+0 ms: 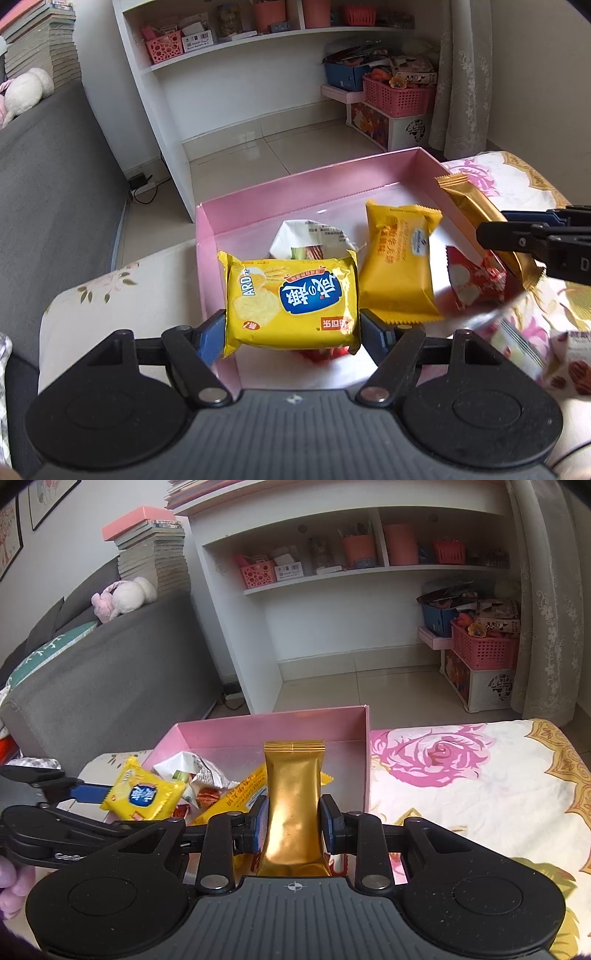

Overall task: Organize snacks
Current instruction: 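Carry the yellow biscuit packet to the box with the left tool while the right tool grasps the gold bar, then open both tools to drop the biscuit packet and gold bar into the pink box, then move both open tools back over the snacks on the bedspread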

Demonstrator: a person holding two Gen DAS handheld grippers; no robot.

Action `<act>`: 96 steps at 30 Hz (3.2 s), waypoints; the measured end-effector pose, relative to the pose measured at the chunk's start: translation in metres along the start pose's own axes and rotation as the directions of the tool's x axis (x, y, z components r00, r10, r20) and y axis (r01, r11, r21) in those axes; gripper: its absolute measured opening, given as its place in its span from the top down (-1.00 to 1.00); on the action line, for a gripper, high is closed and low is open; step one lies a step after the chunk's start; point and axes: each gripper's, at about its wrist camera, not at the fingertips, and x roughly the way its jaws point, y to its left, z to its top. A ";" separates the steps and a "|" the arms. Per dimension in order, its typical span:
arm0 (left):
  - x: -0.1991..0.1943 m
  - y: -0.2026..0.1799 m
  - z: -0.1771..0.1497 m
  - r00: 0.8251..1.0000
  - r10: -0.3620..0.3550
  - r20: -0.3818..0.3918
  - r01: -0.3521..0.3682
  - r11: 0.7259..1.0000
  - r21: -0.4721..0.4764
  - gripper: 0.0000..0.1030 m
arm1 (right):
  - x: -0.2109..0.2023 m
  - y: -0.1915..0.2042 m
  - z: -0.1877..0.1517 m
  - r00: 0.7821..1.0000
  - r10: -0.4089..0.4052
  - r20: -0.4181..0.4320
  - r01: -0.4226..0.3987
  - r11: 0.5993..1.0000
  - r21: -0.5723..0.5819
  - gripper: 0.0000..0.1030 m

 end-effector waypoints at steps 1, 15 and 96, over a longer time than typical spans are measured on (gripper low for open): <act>0.004 0.000 0.003 1.000 0.001 -0.001 -0.001 1.000 -0.002 -0.37 | 0.003 -0.001 0.001 1.000 0.002 0.000 -0.002 1.000 0.004 0.46; 0.032 0.001 0.022 0.999 0.034 0.019 -0.033 0.999 -0.039 -0.38 | 0.024 -0.011 0.007 0.999 -0.026 0.018 0.026 0.999 0.031 0.46; -0.064 -0.060 -0.133 0.970 -0.244 0.011 0.213 0.866 0.453 -0.61 | -0.102 0.051 -0.104 0.976 0.102 -0.191 -0.169 0.912 -0.375 -0.95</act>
